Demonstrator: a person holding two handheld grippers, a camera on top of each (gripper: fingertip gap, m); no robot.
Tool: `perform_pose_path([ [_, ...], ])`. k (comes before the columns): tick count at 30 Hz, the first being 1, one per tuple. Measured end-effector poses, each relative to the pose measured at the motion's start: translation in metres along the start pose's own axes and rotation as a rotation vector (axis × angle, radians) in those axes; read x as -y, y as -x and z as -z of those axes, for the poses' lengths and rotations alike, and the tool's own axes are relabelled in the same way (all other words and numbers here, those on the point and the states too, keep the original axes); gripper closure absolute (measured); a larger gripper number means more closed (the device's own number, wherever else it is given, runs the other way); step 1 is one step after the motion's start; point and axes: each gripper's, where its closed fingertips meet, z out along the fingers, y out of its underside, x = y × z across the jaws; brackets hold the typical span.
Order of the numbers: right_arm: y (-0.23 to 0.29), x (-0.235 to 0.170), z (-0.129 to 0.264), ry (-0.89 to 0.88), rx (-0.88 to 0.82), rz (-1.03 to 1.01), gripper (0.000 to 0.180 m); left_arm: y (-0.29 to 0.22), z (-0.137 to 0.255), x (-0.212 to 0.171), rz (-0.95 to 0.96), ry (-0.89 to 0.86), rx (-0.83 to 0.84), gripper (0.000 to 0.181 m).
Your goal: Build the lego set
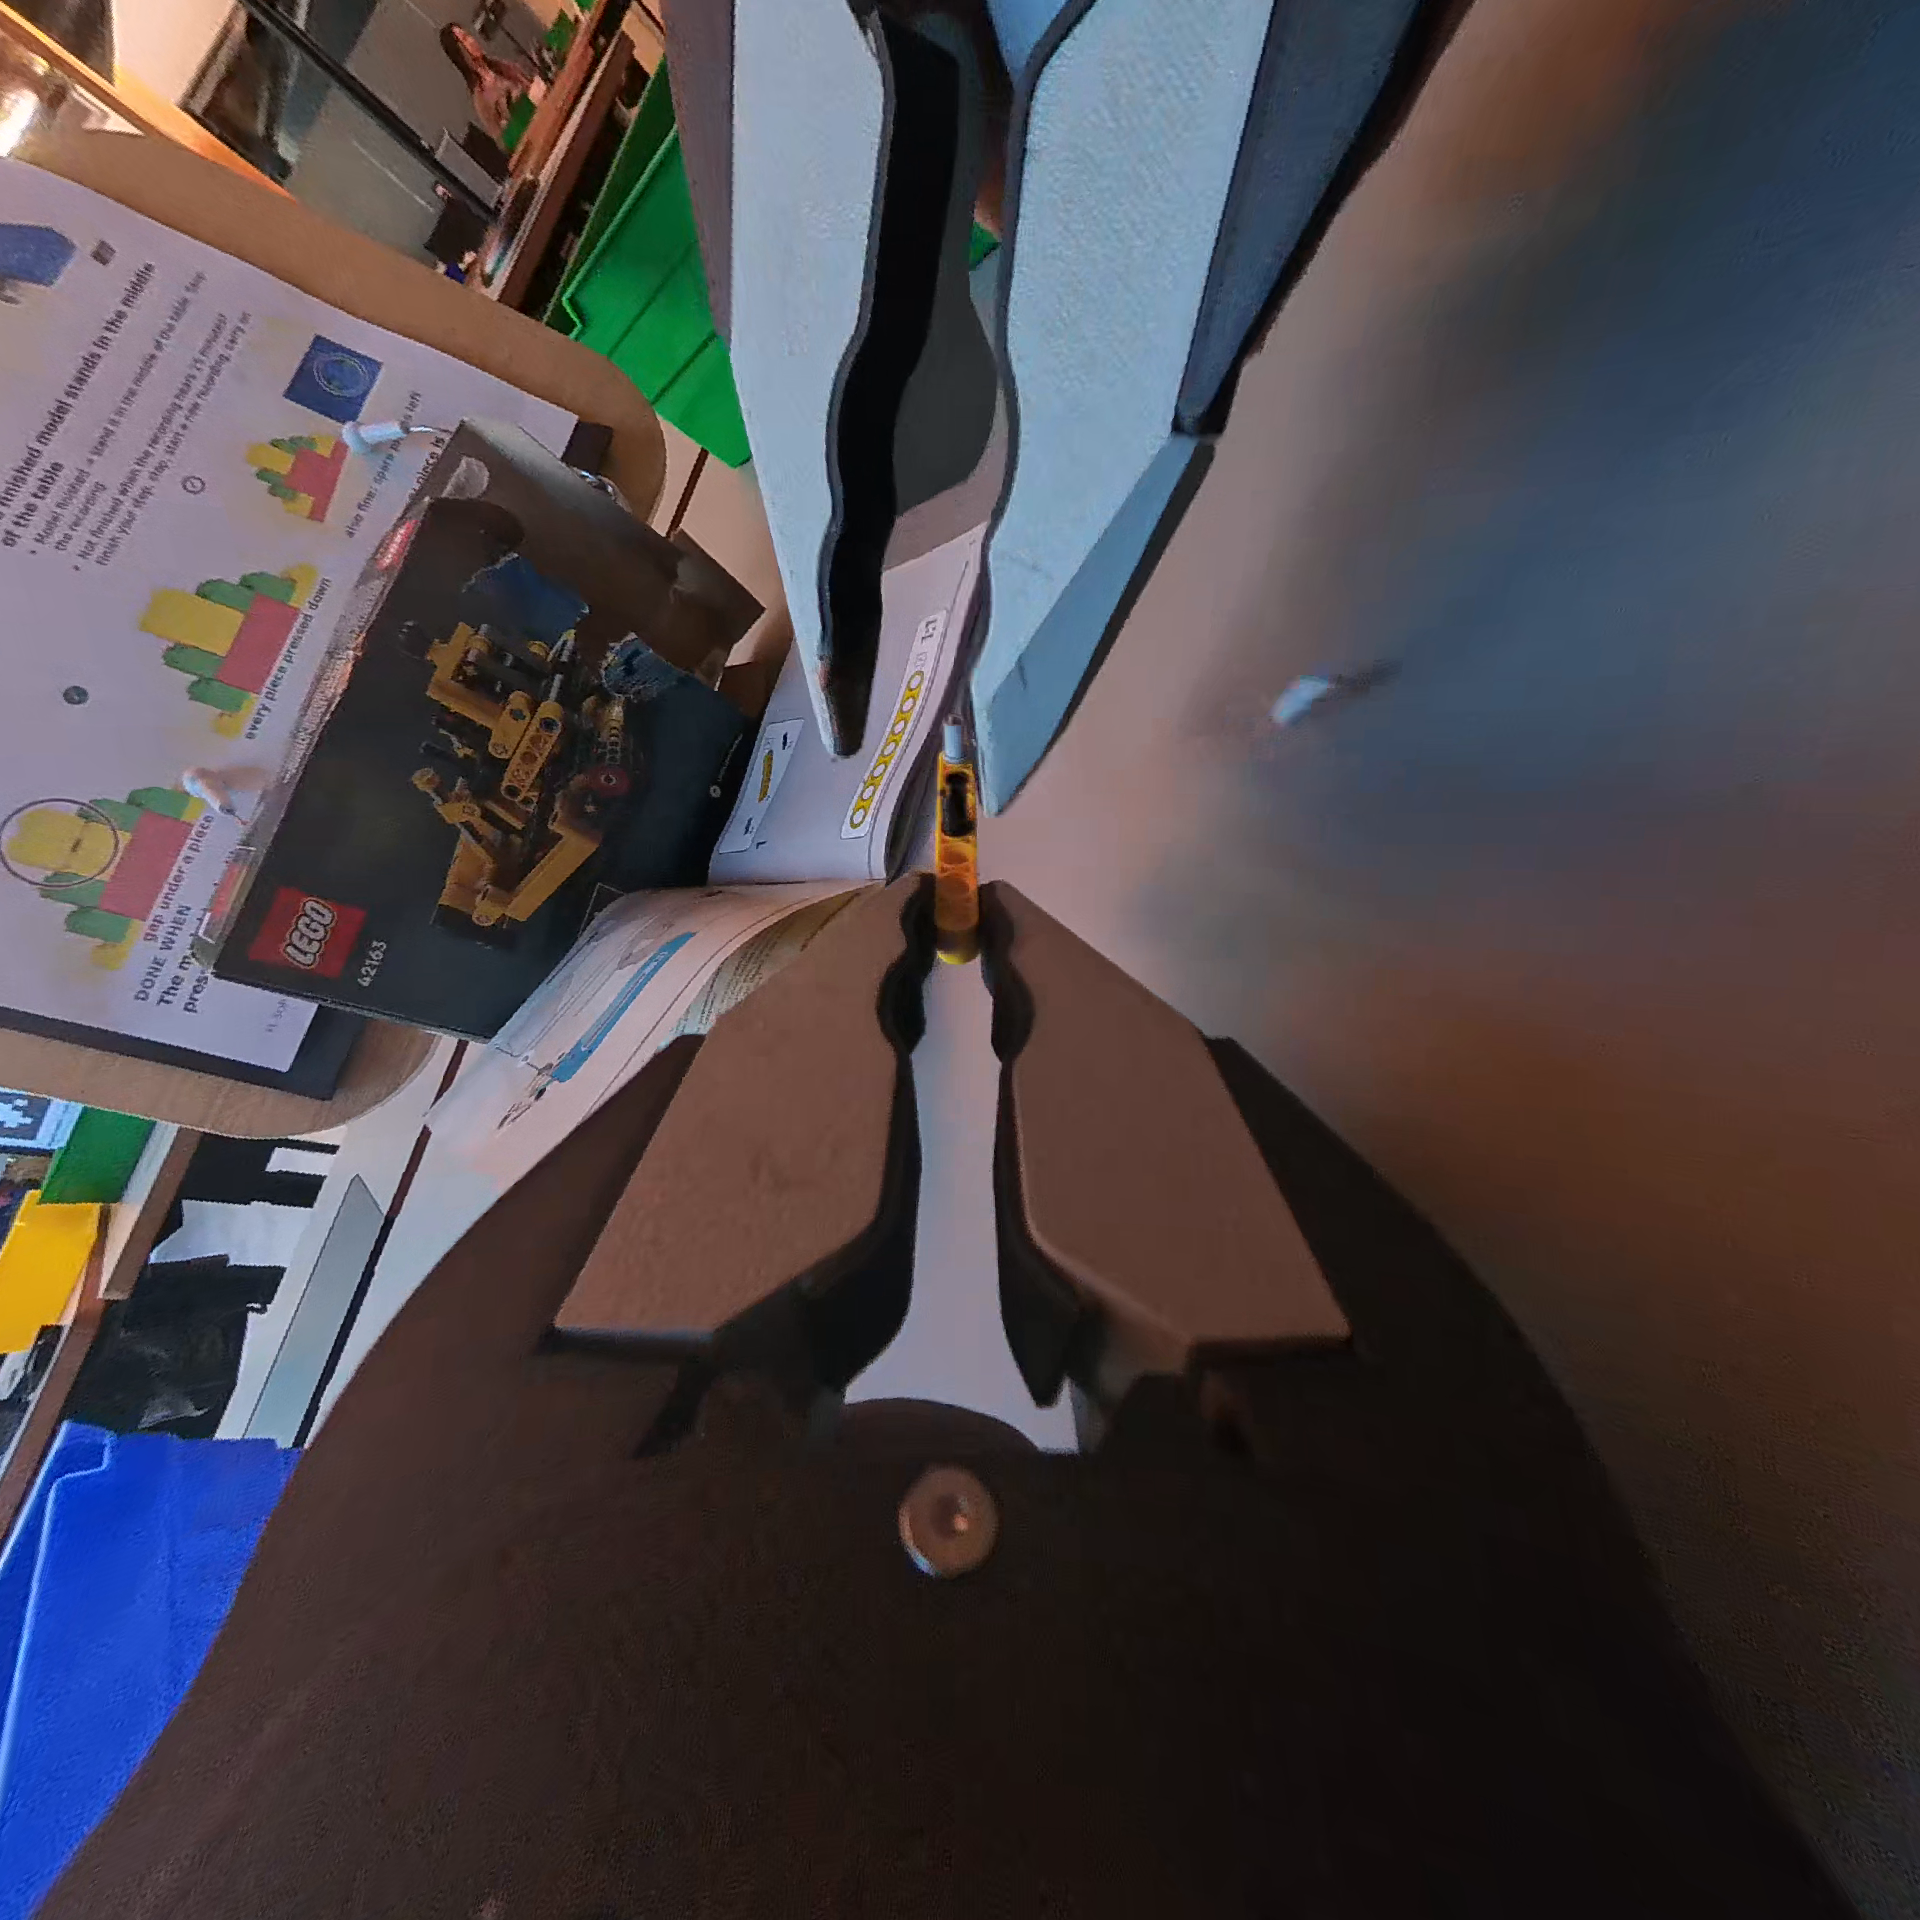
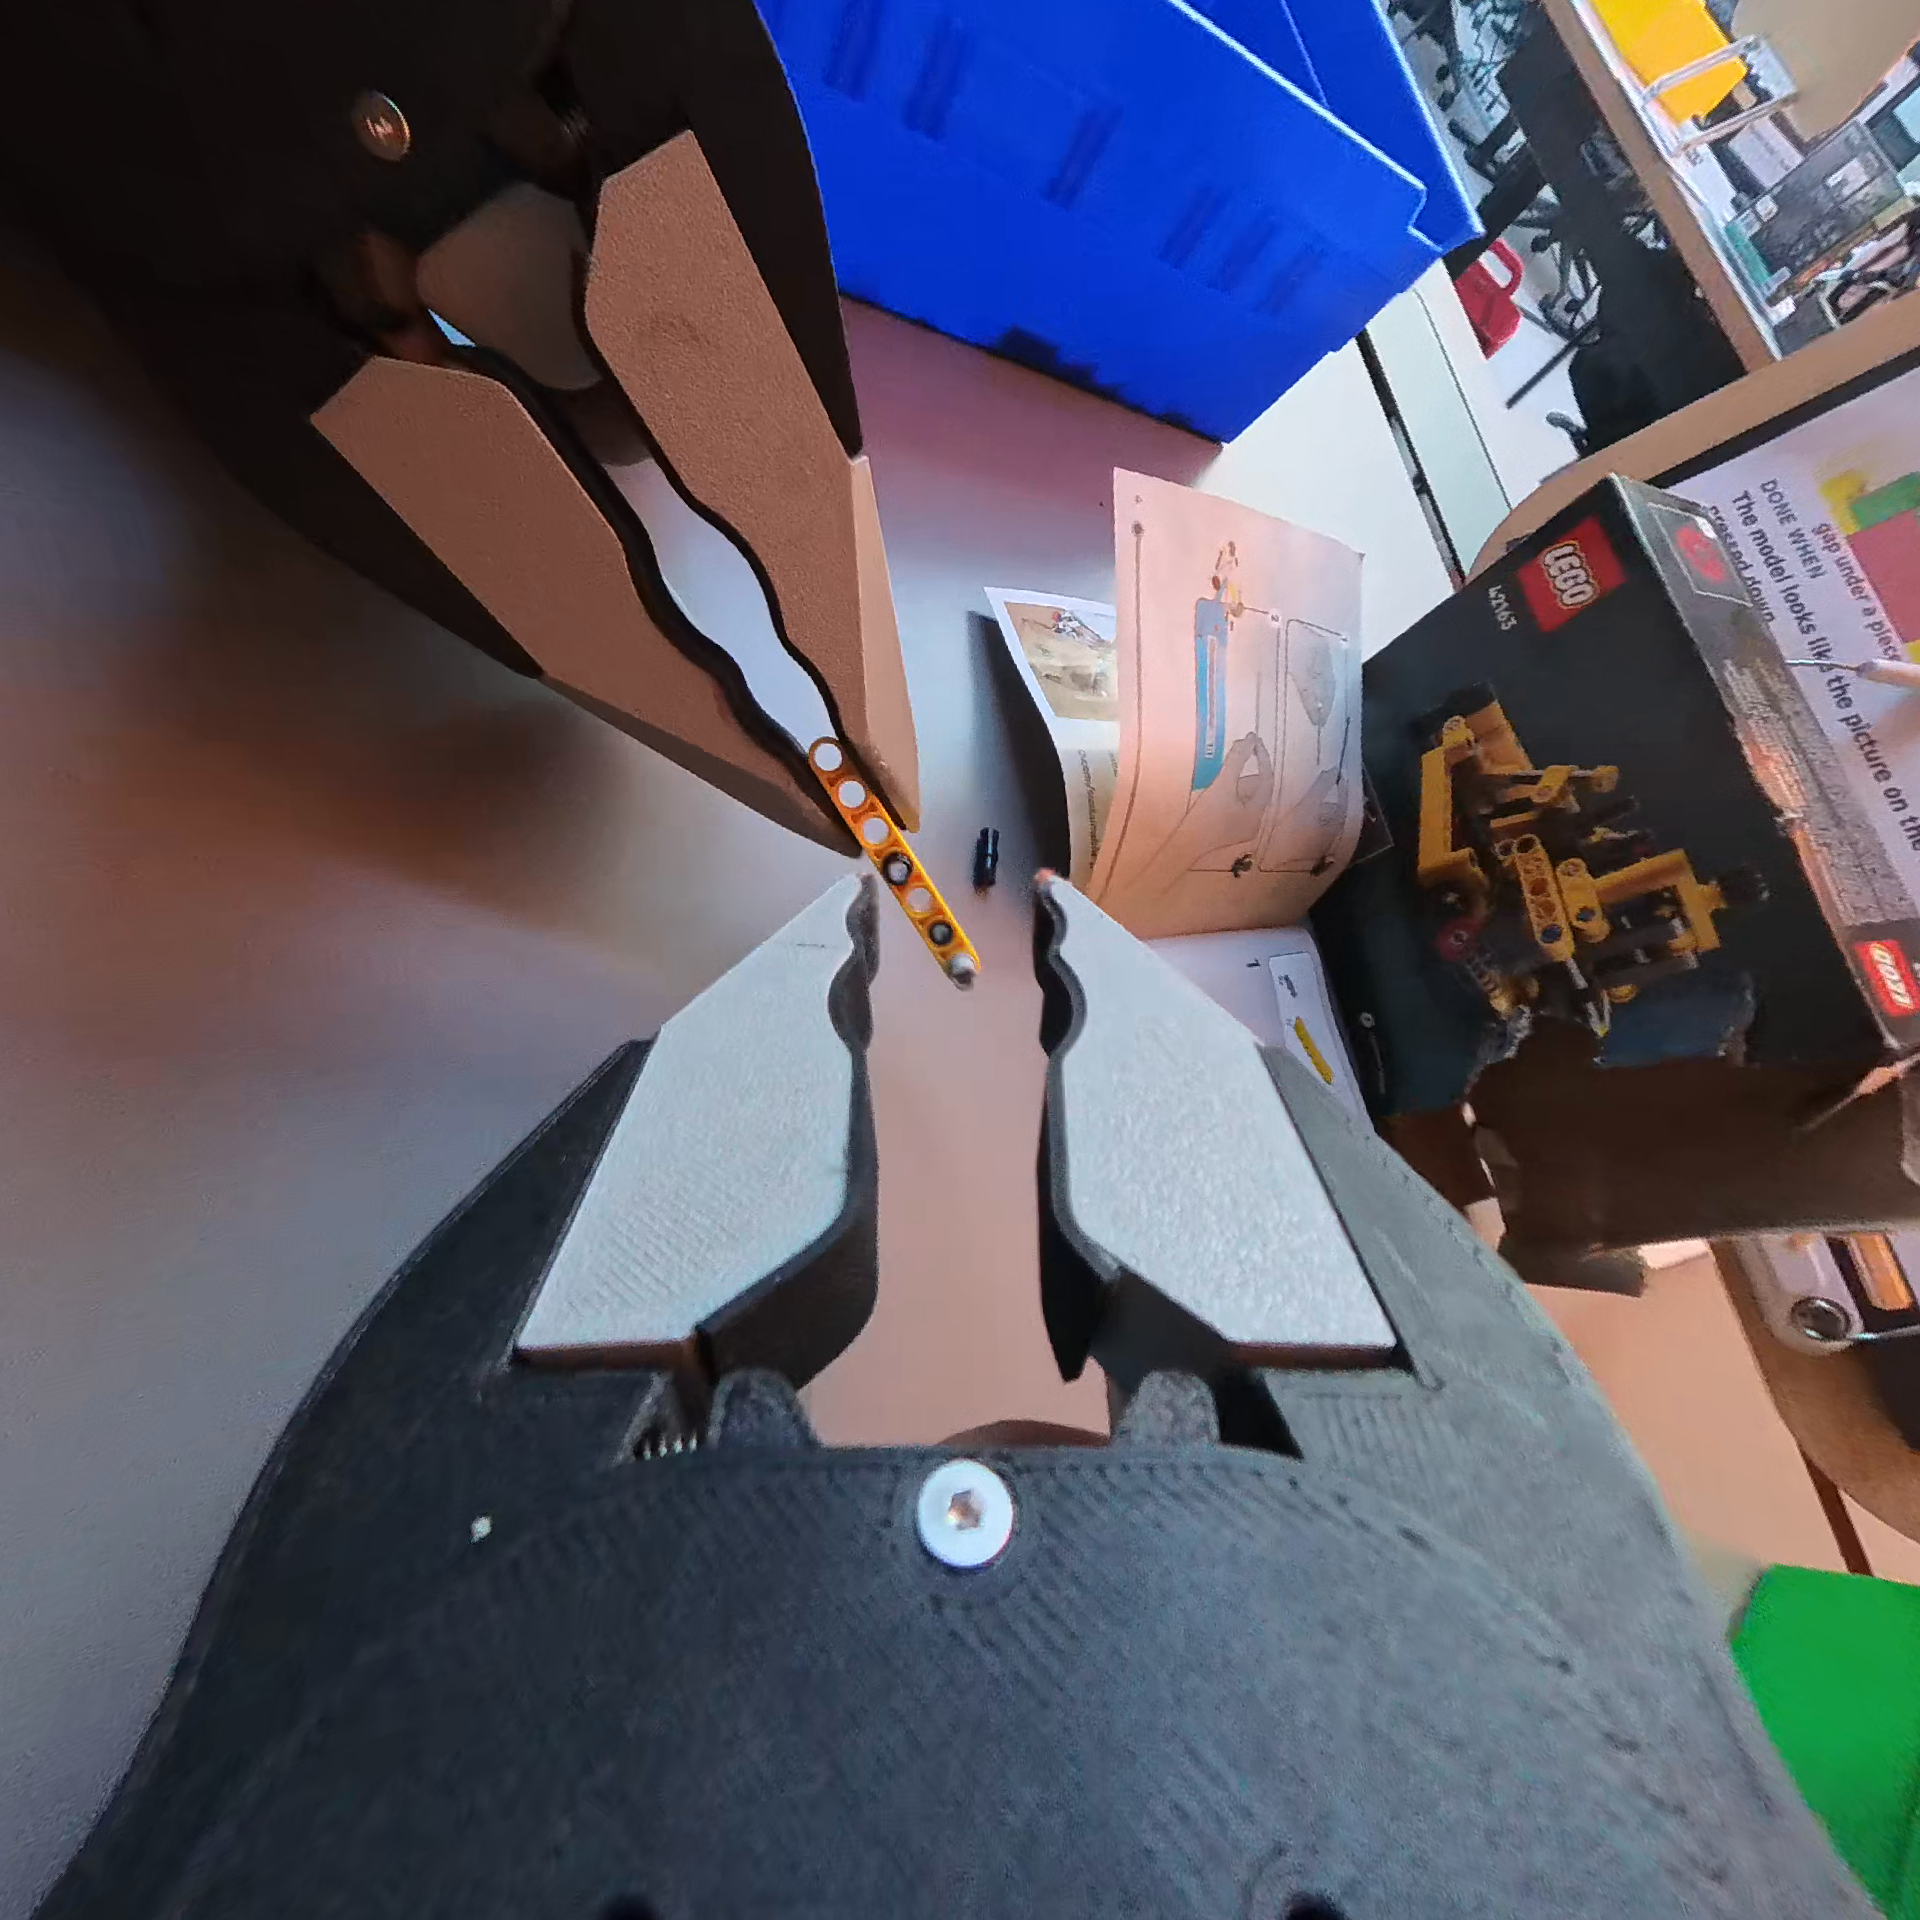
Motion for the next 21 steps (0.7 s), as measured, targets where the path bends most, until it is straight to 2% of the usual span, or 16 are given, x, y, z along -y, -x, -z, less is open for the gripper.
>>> perform_pose_path([
  [5, -0.013, -0.012, 0.011, 0.003, -0.004, -0.038, 0.153, 0.0, -0.004, -0.011, 0.02, 0.046, -0.008, 0.176],
  [15, -0.023, -0.025, 0.028, -0.031, 0.113, -0.24, 0.159, 0.007, -0.003, -0.014, 0.086, 0.043, -0.011, 0.176],
  [21, -0.016, -0.043, 0.029, 0.029, 0.221, -0.314, 0.159, 0.018, 0.006, -0.005, 0.299, -0.038, -0.064, 0.176],
])
